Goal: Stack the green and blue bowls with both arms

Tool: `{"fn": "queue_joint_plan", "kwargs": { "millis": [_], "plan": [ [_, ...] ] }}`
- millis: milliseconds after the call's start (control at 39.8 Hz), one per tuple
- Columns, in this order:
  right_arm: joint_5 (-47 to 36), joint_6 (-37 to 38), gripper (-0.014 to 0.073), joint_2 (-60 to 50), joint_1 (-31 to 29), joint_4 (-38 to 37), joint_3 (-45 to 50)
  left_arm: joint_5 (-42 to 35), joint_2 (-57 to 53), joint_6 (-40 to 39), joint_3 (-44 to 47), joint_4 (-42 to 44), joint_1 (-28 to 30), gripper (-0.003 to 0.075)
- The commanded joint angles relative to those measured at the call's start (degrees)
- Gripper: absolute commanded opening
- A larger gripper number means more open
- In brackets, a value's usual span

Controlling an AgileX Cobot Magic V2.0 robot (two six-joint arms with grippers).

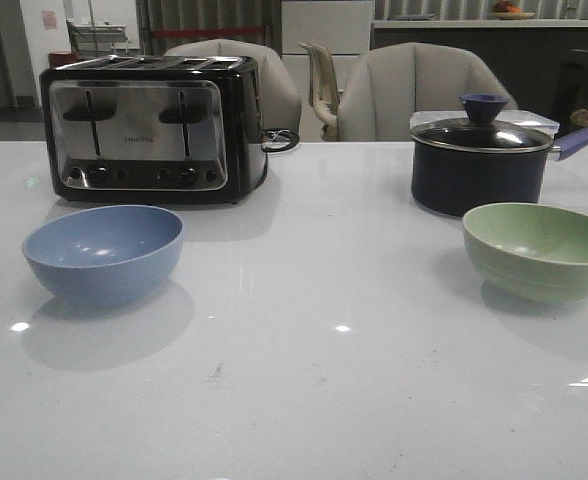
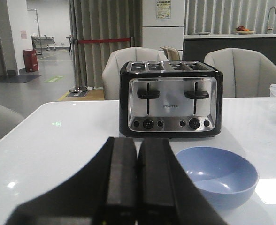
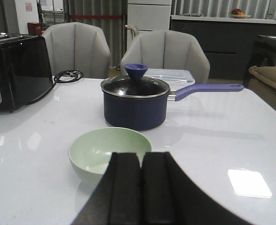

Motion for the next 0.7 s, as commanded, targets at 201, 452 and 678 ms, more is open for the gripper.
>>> {"fn": "queue_joint_plan", "kwargs": {
  "millis": [201, 452, 678],
  "plan": [
    [-5.33, -0.33, 0.0043, -1.14, -0.39, 0.27, -0.02, -5.39, -1.17, -0.5, 1.09, -0.46, 0.14, 0.01],
    [-5.33, -0.33, 0.0043, -1.14, -0.39, 0.27, -0.02, -5.39, -1.17, -0.5, 1.09, -0.46, 0.14, 0.01],
    [-5.85, -0.38, 0.0043, -1.14, -0.39, 0.27, -0.02, -5.39, -1.17, -0.5, 1.09, -0.46, 0.14, 0.01]
  ]
}}
